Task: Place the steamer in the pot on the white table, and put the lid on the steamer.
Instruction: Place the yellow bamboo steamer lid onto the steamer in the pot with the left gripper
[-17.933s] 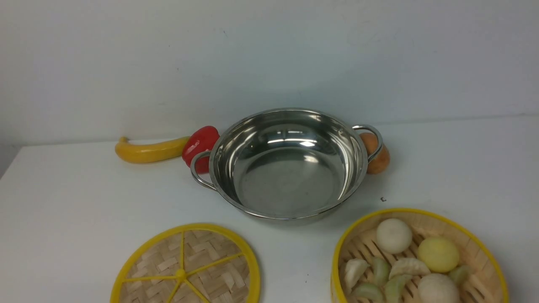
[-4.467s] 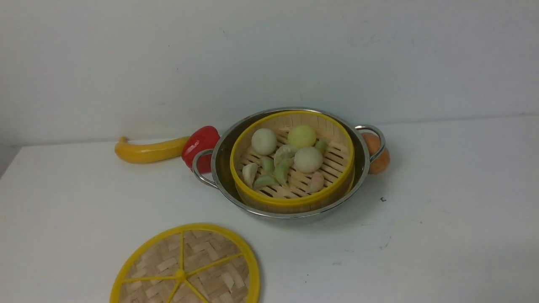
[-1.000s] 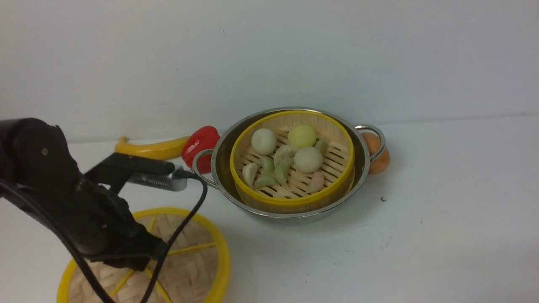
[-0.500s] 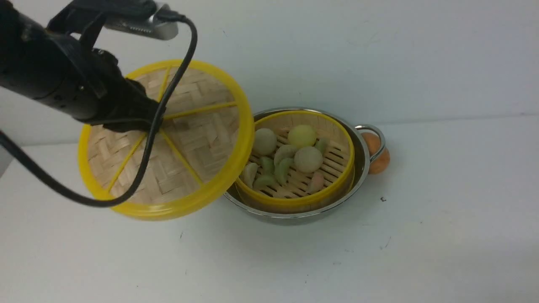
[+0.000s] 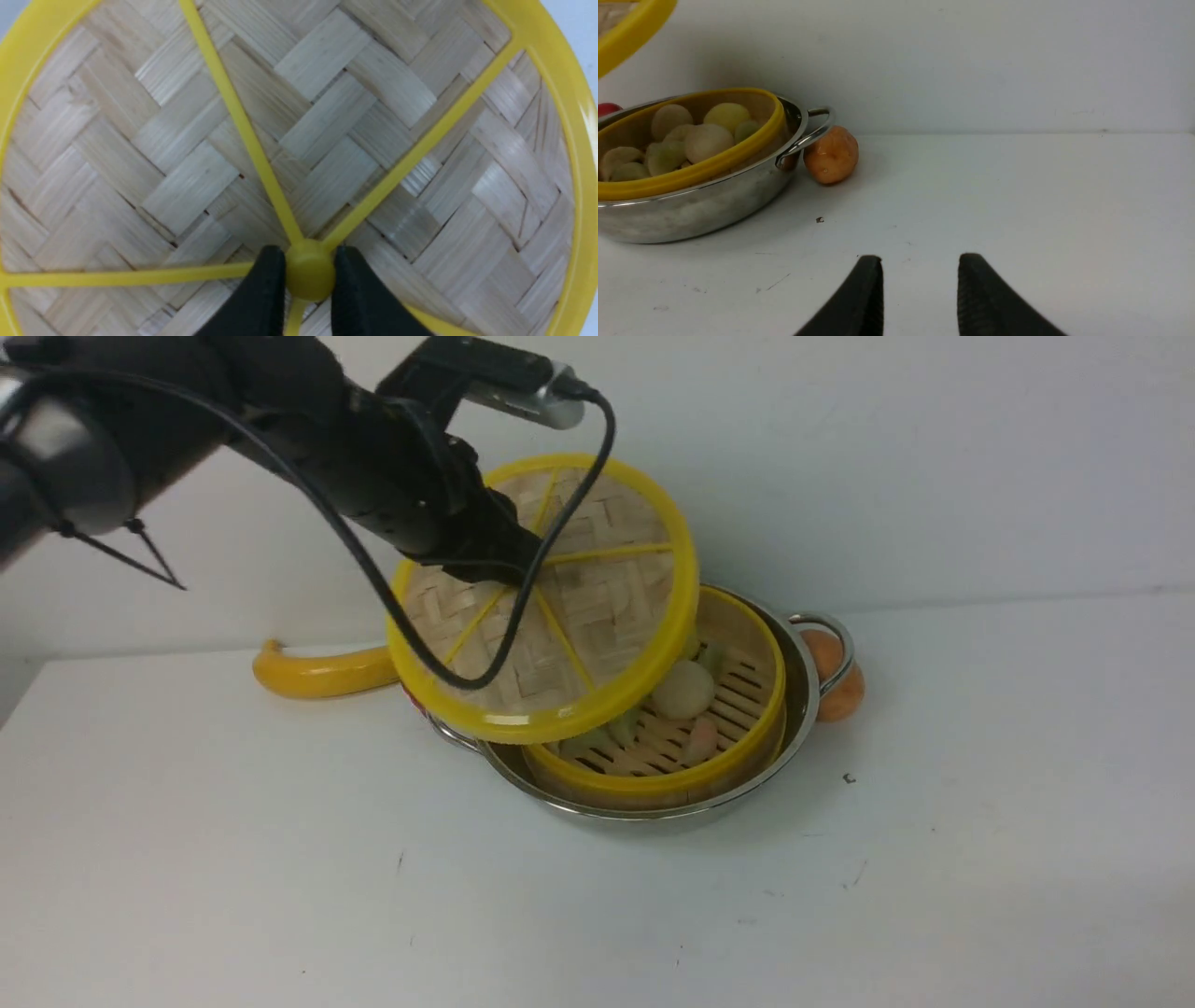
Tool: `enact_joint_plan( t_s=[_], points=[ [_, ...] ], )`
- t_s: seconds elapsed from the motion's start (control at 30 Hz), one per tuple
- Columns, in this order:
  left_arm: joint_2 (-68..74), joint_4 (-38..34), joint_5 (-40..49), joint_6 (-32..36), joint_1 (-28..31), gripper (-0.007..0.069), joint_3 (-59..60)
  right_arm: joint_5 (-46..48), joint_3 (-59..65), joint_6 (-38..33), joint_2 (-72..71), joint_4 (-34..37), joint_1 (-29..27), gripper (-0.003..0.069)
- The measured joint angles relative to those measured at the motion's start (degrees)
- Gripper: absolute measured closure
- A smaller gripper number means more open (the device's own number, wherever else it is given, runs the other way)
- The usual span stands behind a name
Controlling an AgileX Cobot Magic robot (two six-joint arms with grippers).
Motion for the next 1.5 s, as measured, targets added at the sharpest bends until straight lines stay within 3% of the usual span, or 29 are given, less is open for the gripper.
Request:
enact_joint_plan(
  t_s=[0.5, 0.67, 1.5],
  points=[
    [6.52, 7.55, -5.66, -3.26, -7.59, 0.0510, -1.79, 0.00, 0.00, 0.00, 0.00, 0.00, 0.00, 0.0416],
    [7.12, 9.66, -5.06, -6.30, -7.95, 0.0510, -1.79, 0.00, 0.00, 0.00, 0.00, 0.00, 0.00, 0.0416],
    [9.68, 11.54, -9.58, -5.82, -10.42, 0.0510, -1.92, 0.00, 0.00, 0.00, 0.00, 0.00, 0.00, 0.0416]
  ],
)
